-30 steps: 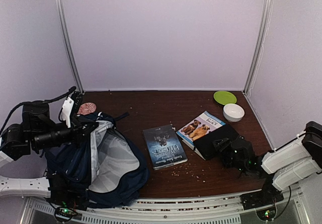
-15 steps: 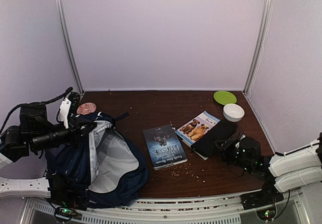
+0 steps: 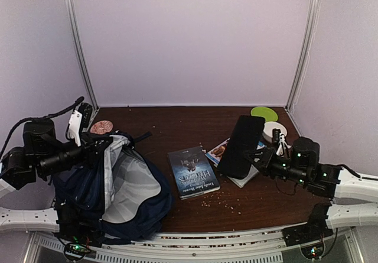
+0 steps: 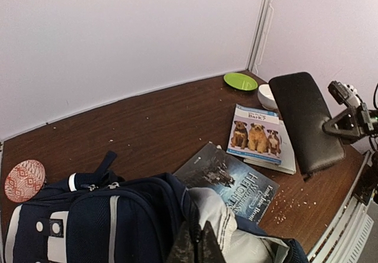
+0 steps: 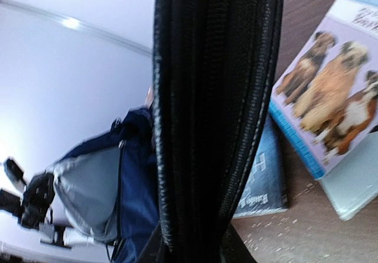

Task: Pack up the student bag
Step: Pick up the stationery from the center of the board, then place the stationery in the student bag.

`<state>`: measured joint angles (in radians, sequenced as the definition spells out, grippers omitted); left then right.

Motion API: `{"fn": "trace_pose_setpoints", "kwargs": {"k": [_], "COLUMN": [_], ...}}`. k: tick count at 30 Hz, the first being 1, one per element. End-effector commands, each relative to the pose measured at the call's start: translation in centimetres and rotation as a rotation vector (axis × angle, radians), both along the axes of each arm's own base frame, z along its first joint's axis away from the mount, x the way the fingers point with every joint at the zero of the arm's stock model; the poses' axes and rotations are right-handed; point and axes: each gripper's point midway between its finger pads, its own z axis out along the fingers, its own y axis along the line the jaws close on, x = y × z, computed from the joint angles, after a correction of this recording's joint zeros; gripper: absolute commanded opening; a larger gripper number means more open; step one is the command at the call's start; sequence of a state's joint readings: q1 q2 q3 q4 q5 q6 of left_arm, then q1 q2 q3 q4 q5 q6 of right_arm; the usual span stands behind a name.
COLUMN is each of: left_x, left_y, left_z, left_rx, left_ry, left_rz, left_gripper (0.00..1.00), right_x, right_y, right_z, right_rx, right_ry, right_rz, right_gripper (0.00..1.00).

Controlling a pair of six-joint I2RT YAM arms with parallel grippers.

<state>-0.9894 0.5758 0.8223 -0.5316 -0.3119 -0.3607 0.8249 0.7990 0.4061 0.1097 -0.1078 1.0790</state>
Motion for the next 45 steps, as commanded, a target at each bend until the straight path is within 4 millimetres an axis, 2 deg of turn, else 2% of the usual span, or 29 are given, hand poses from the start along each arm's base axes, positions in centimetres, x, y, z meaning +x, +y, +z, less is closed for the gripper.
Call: {"fn": "trace_pose_setpoints", "kwargs": {"k": [1,4,8,10,12,20,26,28,34,39,45], "left_x": [2.0,2.7,3.3,3.5,3.6,3.0,2.2,1.9,1.3,1.3,1.4], "left_y": [0.6,0.2,-1.5,-2.3,-3.0,-3.7,-4.3,-5.1,-6.8,-6.9,-7.7], "left_z": [4.8,6.0,7.0,7.3,7.4,8.6,9.2,9.0,8.6,9.0,9.8], "left_rx": [-0.167,-0.206,-0.229,-0.231,-0.233,-0.294,-0.324,-0.324,-0.379,-0.426,-0.48], "left_ry": [-0.117,-0.146,-0.159,-0.157,-0.156,-0.167,-0.164,-0.148,-0.101,-0.099,-0.097], "left_rz": [0.123,0.145,0.121,0.105,0.083,0.03,-0.027,-0.072,-0.145,-0.146,-0.171], "left_gripper": [0.0,0.0,0.0,0.0,0.0,0.0,0.0,0.0,0.0,0.0,0.0], "right_x": [-5.2,-7.9,-11.0,-12.3,-12.7,-11.1,-9.4,-8.2,-3.7,-2.5,-2.0], "right_y": [7.9,11.5,15.2,16.8,18.3,23.6,26.0,26.7,28.8,31.7,34.4], "right_z": [6.7,9.2,12.1,12.5,11.4,7.0,4.5,4.0,4.8,3.8,2.1], "right_rx": [0.112,0.174,0.282,0.315,0.304,0.288,0.224,0.199,0.257,0.285,0.293], "right_ry": [-0.126,-0.162,-0.18,-0.161,-0.111,0.095,0.158,0.158,0.153,0.182,0.204], "right_rz": [0.427,0.586,0.756,0.829,0.862,0.87,0.829,0.79,0.624,0.598,0.582], "right_gripper": [0.0,0.0,0.0,0.0,0.0,0.0,0.0,0.0,0.0,0.0,0.0]}}
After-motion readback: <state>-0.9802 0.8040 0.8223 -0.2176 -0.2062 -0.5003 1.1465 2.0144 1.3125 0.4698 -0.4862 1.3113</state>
